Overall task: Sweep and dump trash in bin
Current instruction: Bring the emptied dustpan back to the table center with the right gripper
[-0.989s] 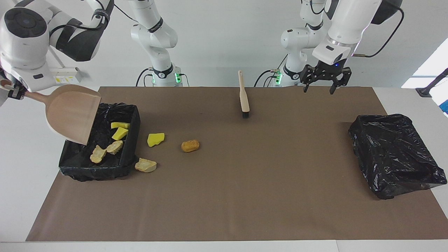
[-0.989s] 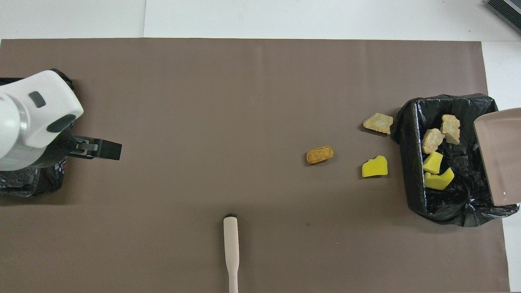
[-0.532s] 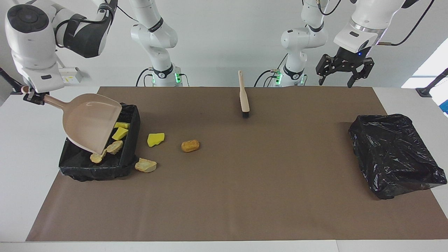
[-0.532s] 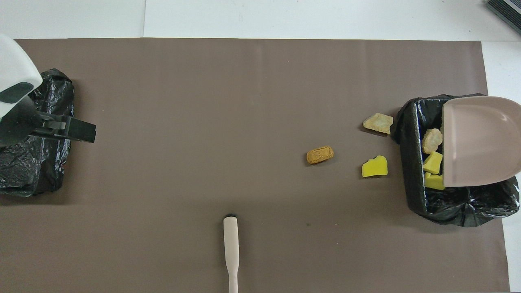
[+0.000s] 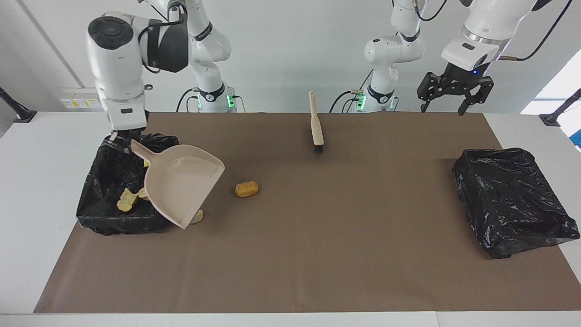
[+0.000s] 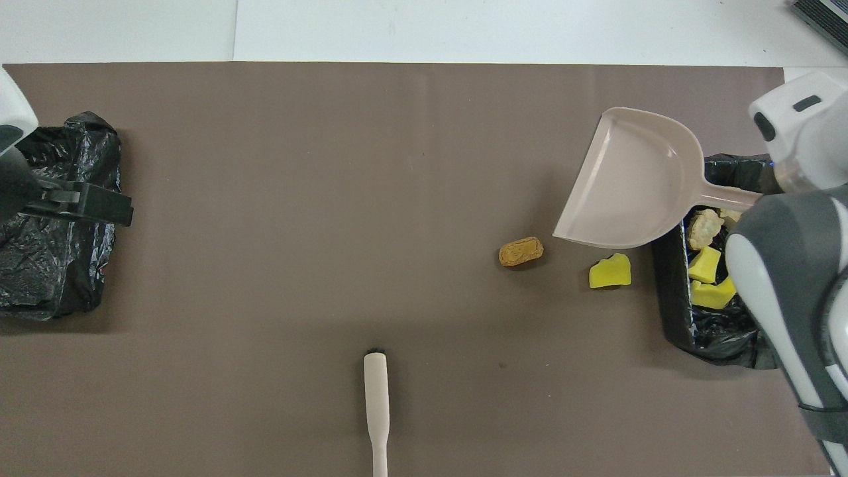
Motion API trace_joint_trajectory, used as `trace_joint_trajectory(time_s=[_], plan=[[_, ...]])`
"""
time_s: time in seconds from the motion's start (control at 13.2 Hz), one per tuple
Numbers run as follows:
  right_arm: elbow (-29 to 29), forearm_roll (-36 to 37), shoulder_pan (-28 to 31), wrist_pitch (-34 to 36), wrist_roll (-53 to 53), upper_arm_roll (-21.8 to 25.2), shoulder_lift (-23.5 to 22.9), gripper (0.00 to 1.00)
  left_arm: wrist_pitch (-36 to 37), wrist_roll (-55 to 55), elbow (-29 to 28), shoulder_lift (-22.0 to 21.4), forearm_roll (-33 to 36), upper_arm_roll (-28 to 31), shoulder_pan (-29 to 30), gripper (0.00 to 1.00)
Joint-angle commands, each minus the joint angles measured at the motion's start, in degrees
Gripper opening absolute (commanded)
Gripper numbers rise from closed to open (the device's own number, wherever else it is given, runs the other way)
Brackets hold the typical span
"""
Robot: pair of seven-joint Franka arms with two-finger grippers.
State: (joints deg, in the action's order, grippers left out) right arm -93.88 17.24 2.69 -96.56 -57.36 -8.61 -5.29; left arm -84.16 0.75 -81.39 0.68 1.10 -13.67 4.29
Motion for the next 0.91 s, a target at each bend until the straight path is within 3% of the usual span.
trace_joint_trajectory(time_s=[0.0, 0.3, 0.46, 0.84], plan=[[-0.69, -2.74, -4.24, -4.23, 11.95, 0.17, -3.21, 0.00, 1.10, 4.85, 1.59, 0.64, 0.57, 8.00, -5.58, 1.00], [-0.43, -4.05, -10.85, -12.58, 29.54, 0.09, -9.10, 0.00, 1.19, 6.63, 1.33, 0.11, 0.92, 11.46, -8.06, 1.00], [-0.34, -5.03, -15.32, -16.35, 42.60, 0.17, -12.71, 0.00, 1.19, 6.72, 1.06, -0.15, 0.84, 16.80, -12.26, 1.00], [3.69, -3.36, -27.01, -20.24, 70.58, 0.35, -21.23, 0.00, 1.37, 6.72, 0.62, -0.33, 0.22, 17.53, -10.79, 1.00]])
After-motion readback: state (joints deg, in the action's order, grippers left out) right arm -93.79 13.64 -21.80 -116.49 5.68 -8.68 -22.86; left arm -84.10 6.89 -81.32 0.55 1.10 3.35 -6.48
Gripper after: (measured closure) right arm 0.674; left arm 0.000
